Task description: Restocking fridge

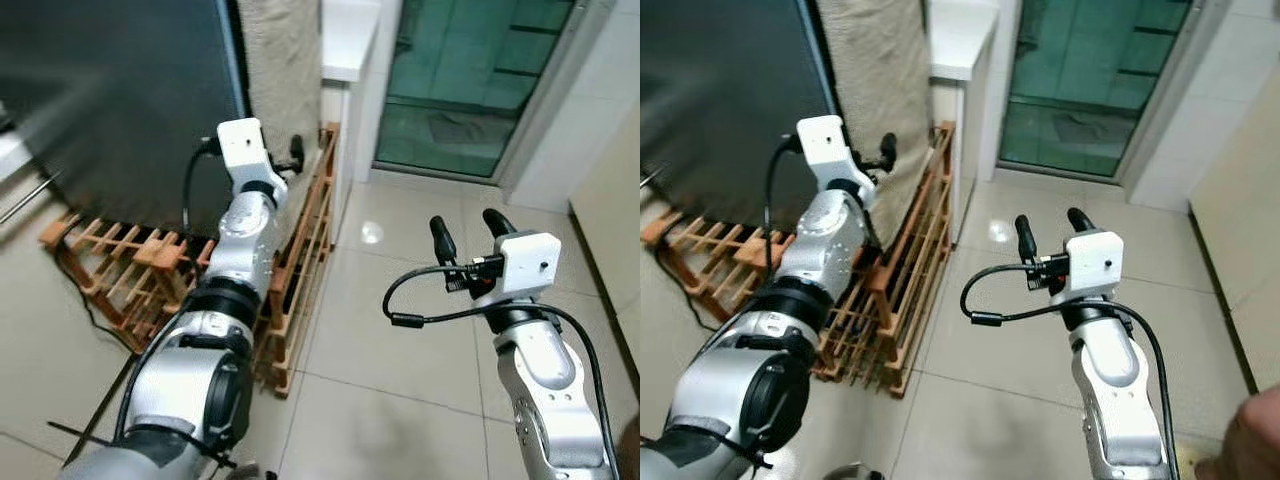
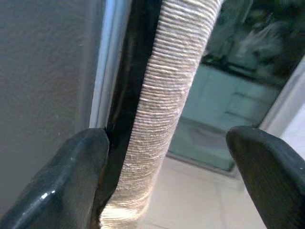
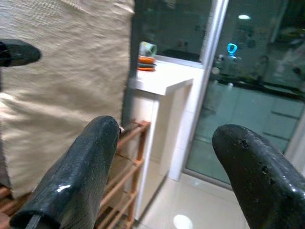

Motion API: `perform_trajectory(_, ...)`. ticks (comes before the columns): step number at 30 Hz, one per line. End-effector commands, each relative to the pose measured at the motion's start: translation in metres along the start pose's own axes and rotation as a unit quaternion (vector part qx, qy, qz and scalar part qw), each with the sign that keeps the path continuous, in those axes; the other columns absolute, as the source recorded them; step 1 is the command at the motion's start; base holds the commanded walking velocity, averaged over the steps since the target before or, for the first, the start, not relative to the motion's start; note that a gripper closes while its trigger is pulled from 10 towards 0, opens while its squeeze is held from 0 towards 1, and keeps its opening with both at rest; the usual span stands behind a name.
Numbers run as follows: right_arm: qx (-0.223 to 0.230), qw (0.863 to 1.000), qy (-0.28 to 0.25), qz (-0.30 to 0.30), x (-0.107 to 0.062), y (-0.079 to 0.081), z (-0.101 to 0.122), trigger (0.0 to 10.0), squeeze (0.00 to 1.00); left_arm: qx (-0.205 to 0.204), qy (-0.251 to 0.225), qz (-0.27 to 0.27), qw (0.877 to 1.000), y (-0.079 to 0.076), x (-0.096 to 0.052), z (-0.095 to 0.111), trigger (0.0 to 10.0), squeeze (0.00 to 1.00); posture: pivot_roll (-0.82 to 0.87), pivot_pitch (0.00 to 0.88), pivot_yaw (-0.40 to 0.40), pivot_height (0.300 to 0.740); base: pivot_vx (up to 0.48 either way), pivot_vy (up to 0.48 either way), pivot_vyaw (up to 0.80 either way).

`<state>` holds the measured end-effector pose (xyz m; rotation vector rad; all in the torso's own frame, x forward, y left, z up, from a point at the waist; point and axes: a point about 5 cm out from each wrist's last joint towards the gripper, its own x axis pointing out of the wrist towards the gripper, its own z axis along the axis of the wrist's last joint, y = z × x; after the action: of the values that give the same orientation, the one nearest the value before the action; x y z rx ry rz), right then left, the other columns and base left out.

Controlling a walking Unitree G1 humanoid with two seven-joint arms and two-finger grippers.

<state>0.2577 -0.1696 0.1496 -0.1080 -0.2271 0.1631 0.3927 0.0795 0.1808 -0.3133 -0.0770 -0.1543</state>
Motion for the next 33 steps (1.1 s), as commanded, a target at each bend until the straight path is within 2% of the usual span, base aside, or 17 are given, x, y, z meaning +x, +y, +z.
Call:
perform_trajectory(1,-0.002,1.000,-0.002,-0.006,0.002,-0.002,0.000,10.0,0.00,-0.026,0.010,-0.137,0.990,-0.059,0.001,-0.001,10.0,0.00,-0.21,0.000,0.030,0.740,0.000,0.000,0.00)
perform_trajectory(2,-0.002,1.000,-0.003,-0.007,0.003,-0.001,0.001,10.0,0.00,-0.069,0.010,-0.213,0.975,-0.078,-0.004,0.002,10.0,0.00,-0.22,0.000,0.037,0.740,0.000,0.000,0.00)
perform_trajectory(3,-0.002,1.000,-0.003,-0.007,0.003,-0.001,0.001,10.0,0.00,-0.069,0.010,-0.213,0.975,-0.078,-0.004,0.002,10.0,0.00,-0.22,0.000,0.037,0.740,0.000,0.000,0.00)
perform_trajectory(4,-0.002,1.000,-0.003,-0.007,0.003,-0.001,0.001,10.0,0.00,-0.099,0.001,-0.278,0.955,-0.093,-0.010,0.008,10.0,0.00,-0.22,0.000,0.036,0.740,0.000,0.000,0.00)
perform_trajectory(6,-0.001,1.000,-0.003,-0.007,0.003,-0.001,0.001,10.0,0.00,-0.092,-0.009,-0.312,0.946,-0.101,-0.014,0.011,10.0,0.00,-0.22,0.000,0.036,0.740,0.000,0.000,0.00)
perform_trajectory(9,-0.001,1.000,-0.003,-0.007,0.003,-0.002,0.000,10.0,0.00,-0.106,-0.006,-0.348,0.931,-0.111,-0.019,0.009,10.0,0.00,-0.22,0.000,0.034,0.740,0.000,0.000,0.00)
perform_trajectory(11,-0.001,1.000,-0.004,-0.005,0.004,-0.001,0.000,10.0,0.00,-0.097,0.001,-0.367,0.925,-0.114,-0.022,0.004,10.0,0.00,-0.22,0.000,0.034,0.740,0.000,0.000,0.00)
perform_trajectory(15,-0.001,1.000,-0.004,-0.006,0.005,-0.001,0.000,10.0,0.00,-0.074,-0.001,-0.363,0.929,-0.105,-0.023,0.004,10.0,0.00,-0.21,0.000,0.035,0.740,0.000,0.000,0.00)
perform_trajectory(18,0.003,1.000,-0.005,-0.010,0.006,-0.001,0.000,10.0,0.00,-0.041,-0.001,-0.307,0.951,-0.076,-0.020,0.004,10.0,0.00,-0.21,0.000,0.038,0.740,0.000,0.000,0.00)
perform_trajectory(19,0.008,1.000,-0.005,-0.014,0.006,-0.001,0.001,10.0,0.00,-0.028,-0.009,-0.272,0.962,-0.059,-0.020,0.005,10.0,0.00,-0.20,0.000,0.042,0.740,0.000,0.000,0.00)
perform_trajectory(22,0.015,1.000,-0.006,-0.020,0.007,-0.003,0.002,10.0,0.00,-0.016,-0.033,-0.188,0.982,-0.018,-0.025,0.012,10.0,0.00,-0.20,0.000,0.045,0.740,0.000,0.000,0.00)
perform_trajectory(24,0.023,0.999,-0.006,-0.025,0.007,-0.004,0.002,10.0,0.00,-0.007,-0.060,-0.108,0.992,0.018,-0.037,0.020,10.0,0.00,-0.18,0.000,0.043,0.740,0.000,0.000,0.31)
perform_trajectory(26,0.028,0.999,-0.002,-0.028,0.009,-0.005,0.000,10.0,0.00,0.022,-0.077,-0.036,0.996,0.048,-0.050,0.026,10.0,0.00,-0.17,0.000,0.040,0.740,0.000,0.000,0.78)
perform_trajectory(29,0.040,0.999,0.002,-0.031,0.012,-0.006,-0.002,10.0,0.00,0.049,-0.074,0.046,0.995,0.077,-0.064,0.026,10.0,0.00,-0.15,0.000,0.032,0.740,0.000,0.000,0.76)
perform_trajectory(31,0.046,0.998,0.005,-0.031,0.016,-0.007,-0.004,10.0,0.00,0.070,-0.059,0.112,0.989,0.099,-0.075,0.021,10.0,0.00,-0.13,0.000,0.020,0.740,0.000,0.000,0.72)
perform_trajectory(33,0.053,0.998,0.006,-0.031,0.022,-0.007,-0.004,10.0,0.00,0.099,-0.040,0.153,0.983,0.115,-0.084,0.016,10.0,0.00,-0.12,0.000,0.015,0.740,0.000,0.000,0.70)
